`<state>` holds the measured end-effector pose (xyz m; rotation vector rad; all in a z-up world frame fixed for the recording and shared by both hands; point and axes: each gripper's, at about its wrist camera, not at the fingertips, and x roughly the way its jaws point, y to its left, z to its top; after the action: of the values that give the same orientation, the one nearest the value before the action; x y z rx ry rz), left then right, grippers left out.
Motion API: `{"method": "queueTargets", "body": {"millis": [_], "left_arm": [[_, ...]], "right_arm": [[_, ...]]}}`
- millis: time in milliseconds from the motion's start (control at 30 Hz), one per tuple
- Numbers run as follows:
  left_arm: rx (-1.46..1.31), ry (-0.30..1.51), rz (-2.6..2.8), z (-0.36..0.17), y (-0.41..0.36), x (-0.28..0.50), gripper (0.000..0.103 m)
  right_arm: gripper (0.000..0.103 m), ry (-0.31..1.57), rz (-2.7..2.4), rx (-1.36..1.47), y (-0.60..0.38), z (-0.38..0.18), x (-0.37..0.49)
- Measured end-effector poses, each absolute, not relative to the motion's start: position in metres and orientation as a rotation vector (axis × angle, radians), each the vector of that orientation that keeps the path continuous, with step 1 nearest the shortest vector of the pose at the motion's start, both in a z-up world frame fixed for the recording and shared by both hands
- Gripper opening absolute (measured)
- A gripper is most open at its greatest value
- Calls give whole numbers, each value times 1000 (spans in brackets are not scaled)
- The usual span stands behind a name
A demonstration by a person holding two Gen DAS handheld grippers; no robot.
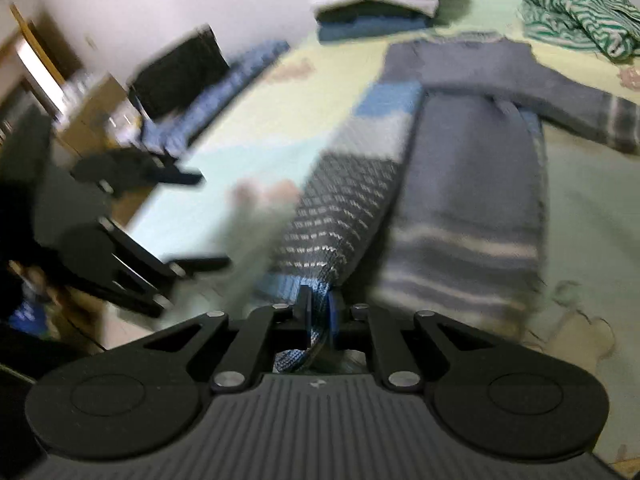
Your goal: Fold clothes
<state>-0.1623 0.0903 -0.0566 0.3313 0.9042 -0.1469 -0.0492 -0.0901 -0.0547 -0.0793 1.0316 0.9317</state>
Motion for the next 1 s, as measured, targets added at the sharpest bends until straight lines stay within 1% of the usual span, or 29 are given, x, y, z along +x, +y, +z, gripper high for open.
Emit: {"method": "queueTargets", "body": {"millis": [100,200,233,333,400,500,533,567,633,667,700,733,767,833,867,900,967,1000], "left_arm": [[364,896,-176,-59,81,-161,93],[395,880,-207,-58,73,-160,93],[408,873,-216,-57,71,-160,93],[444,856,-236,-56,68,-160,91],[457,841,-266,-54,65,-157,83],[485,800,-340,-52,52,-152,75],[488,789,-369,-52,47,-150,74],[486,795,-393,-55,43,-148,74],[491,829,-427,-65,35,-145,70],[496,834,-438,-69,31,-145,70],[507,817,-435,-71,29,-148,69],[515,812,-433,-71,28,-150,69],[514,818,-429,-71,28,-150,69],[496,838,-425,-70,31,-150,70],[486,843,-426,-70,33,-150,70],[480,847,-428,-70,35,-151,70],[479,852,-435,-70,36,-152,70],[482,853,-439,-70,37,-153,70]], "right_arm": [[10,1022,912,-99,-84,-63,-54],[16,1022,888,-103,-85,-56,-53],[16,1016,884,-107,-87,-52,-53],[18,937,876,-70,-94,-38,-55],[18,891,892,-30,-90,-34,-50],[19,924,889,-50,-69,-53,-35],[18,938,887,-60,-62,-60,-29],[8,952,875,-48,-63,-64,-24],[4,969,848,-10,-71,-65,-16],[4,969,838,7,-75,-61,-14],[6,968,828,23,-80,-57,-12],[15,968,817,40,-84,-52,-11],[28,949,813,45,-85,-48,-10],[39,909,780,42,-81,-44,-6],[40,914,778,39,-77,-47,-4],[40,928,783,35,-72,-51,-2],[32,953,796,14,-62,-62,-1],[27,933,791,-19,-57,-63,-3]]}}
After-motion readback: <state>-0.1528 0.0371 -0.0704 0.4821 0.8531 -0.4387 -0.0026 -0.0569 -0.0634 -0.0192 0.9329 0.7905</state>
